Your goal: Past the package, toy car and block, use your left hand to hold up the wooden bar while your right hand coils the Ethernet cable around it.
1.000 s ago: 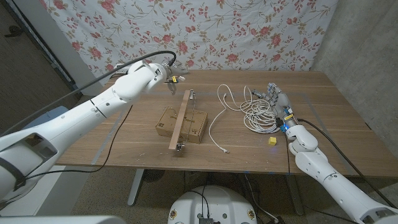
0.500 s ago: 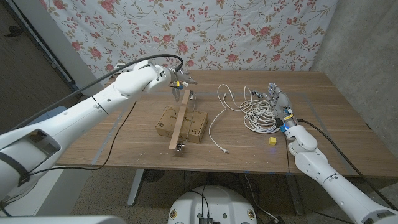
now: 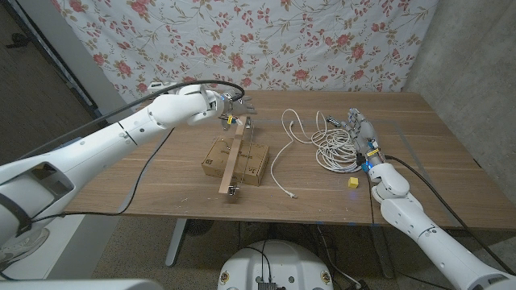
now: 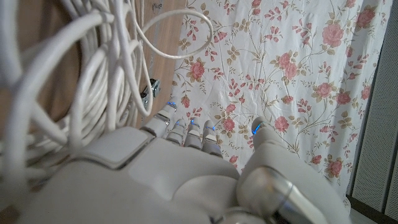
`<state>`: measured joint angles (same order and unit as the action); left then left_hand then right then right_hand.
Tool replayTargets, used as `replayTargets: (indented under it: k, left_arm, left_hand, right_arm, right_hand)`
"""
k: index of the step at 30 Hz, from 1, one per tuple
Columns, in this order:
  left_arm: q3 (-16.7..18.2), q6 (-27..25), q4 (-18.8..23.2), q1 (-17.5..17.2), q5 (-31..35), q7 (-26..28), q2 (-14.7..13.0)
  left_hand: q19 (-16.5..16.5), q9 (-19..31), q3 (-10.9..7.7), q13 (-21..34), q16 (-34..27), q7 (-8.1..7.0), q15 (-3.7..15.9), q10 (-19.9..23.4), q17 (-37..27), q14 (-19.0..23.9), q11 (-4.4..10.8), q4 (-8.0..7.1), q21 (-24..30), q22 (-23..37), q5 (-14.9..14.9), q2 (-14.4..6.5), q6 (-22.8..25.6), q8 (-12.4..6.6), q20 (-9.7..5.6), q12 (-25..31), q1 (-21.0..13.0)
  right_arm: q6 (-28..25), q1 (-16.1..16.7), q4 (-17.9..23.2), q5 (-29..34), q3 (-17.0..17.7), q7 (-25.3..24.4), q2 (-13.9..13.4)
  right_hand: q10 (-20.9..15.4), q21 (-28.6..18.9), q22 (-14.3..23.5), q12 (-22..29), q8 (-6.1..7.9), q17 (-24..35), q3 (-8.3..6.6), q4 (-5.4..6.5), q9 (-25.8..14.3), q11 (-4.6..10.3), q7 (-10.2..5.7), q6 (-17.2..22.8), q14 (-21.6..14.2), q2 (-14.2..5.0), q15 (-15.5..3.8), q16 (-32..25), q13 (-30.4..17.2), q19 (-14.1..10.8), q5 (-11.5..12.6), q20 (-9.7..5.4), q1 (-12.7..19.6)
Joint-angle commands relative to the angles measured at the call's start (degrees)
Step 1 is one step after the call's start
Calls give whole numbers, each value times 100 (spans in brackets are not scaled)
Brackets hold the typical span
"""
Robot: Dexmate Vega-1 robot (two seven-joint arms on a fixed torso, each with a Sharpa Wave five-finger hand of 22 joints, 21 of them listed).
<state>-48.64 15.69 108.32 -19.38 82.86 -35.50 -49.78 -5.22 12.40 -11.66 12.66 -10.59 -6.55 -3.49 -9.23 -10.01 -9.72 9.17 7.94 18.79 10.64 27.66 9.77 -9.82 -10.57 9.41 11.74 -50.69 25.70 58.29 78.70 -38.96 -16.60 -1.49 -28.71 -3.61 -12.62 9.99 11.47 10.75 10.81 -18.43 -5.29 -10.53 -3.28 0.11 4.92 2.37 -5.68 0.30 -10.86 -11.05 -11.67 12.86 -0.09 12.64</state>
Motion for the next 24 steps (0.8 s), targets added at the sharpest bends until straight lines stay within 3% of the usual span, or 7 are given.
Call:
replayTargets:
  k: [1, 12, 24]
  left_arm:
    - [-277, 603, -214, 135, 1013, 1354, -165]
    - [-525, 1055, -473, 374, 1350, 1569, -157]
    - [-659, 926, -847, 467, 1450, 2590, -173]
  left_hand:
    - [-76, 23, 157, 18, 46, 89, -44, -337, -17, -359, -45, -35, -80, 31, 165, -26, -1370, 37, 17, -65, -36]
    - [-137, 18, 369, 18, 47, 143, -82, -566, -24, -533, -61, -91, -142, 46, 307, -19, -1522, -11, 41, -61, 55]
    - [132, 10, 493, 12, -36, 130, 103, -448, -16, -335, -14, -80, -69, 51, 430, -66, -1376, -99, -94, 38, -11]
  right_arm:
    - [107, 78, 18, 42, 17, -120, 53]
    - [233, 178, 16, 34, 79, -184, 87]
    - [295, 71, -136, 13, 55, -62, 136]
  right_hand:
    - [-37, 27, 27, 21, 34, 7, 3, 35, -15, -8, 3, 58, -12, -10, 20, -37, -21, -46, -5, -20, -19]
    - [-74, 28, 27, 32, 34, 1, 2, 33, -15, -15, 9, 64, -39, -11, 32, -40, -22, -67, -8, -18, -27]
    - [-85, 35, 26, 31, 34, -6, 0, 24, -15, -43, 2, 71, -49, -6, 36, -35, -22, -74, -8, -18, -27]
